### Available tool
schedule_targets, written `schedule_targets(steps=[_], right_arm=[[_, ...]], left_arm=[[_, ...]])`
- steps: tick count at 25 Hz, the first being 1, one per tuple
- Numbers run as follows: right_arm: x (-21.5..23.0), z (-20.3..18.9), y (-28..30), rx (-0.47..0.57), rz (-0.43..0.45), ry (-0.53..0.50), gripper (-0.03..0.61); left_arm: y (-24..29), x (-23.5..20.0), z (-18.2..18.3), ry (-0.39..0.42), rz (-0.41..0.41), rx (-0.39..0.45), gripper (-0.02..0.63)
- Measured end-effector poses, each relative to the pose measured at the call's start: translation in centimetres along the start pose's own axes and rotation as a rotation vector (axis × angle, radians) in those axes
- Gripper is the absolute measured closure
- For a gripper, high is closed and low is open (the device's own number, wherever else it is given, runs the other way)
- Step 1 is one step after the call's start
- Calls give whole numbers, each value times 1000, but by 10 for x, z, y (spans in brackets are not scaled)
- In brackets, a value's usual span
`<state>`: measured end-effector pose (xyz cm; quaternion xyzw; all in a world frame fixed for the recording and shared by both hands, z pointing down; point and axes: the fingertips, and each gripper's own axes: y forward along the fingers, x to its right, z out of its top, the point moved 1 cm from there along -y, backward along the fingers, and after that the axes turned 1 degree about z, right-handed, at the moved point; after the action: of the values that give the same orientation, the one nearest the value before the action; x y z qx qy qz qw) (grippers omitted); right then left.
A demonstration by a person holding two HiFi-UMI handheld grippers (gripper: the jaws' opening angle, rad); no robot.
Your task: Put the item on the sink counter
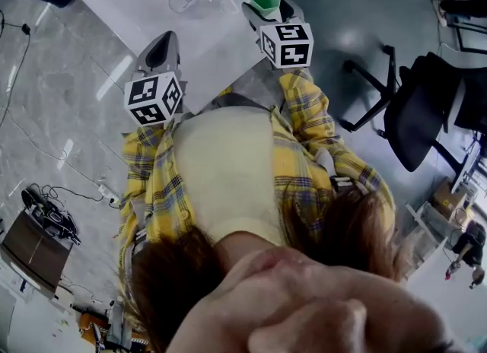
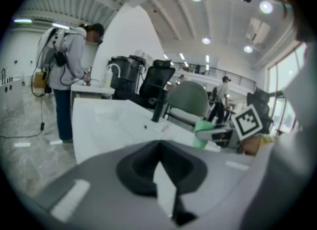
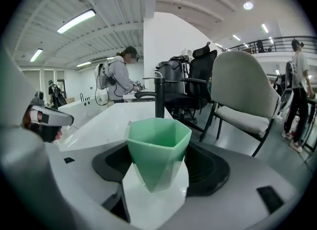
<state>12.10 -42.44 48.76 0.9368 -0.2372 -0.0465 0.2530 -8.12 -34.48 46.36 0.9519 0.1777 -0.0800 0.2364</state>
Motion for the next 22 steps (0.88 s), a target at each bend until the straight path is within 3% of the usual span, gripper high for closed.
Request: schedule_targets(steps=[7,22], right_arm=[[10,-3,6,13,-48,-80,252],[13,-13,5,44,-53,-71,252]], left_arm=[[2,0,1,-1,11,-1,618],[0,5,0,12,-6,-8,618]])
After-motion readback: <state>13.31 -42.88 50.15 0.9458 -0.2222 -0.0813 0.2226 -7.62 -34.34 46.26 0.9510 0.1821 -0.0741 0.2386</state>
